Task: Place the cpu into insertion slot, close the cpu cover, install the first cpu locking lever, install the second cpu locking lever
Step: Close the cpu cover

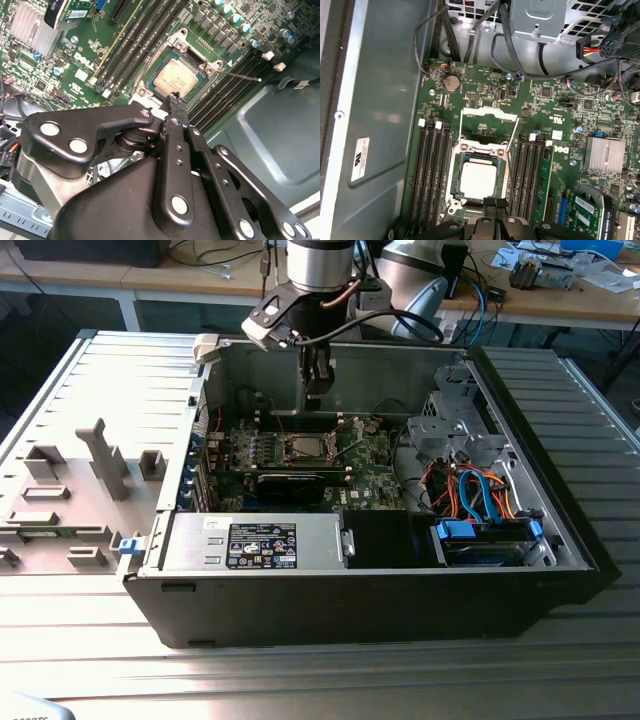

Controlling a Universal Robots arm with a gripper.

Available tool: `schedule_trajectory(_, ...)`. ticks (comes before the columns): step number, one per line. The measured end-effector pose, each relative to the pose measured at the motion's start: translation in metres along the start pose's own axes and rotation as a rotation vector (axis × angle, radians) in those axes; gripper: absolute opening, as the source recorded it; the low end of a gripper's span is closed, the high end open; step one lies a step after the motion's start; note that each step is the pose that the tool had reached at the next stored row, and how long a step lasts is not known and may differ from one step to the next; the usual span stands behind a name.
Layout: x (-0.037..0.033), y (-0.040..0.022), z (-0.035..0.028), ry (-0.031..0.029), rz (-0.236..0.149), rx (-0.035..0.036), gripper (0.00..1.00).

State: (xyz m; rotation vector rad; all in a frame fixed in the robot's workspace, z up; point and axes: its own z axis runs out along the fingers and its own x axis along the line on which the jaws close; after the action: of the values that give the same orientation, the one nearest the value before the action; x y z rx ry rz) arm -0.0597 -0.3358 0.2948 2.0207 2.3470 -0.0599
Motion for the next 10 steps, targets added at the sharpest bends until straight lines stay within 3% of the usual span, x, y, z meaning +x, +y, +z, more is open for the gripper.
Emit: schedule_trajectory(10, -0.0055, 0.0068, 0.0004, -0.0001, 0.0, 0.0003, 0.11)
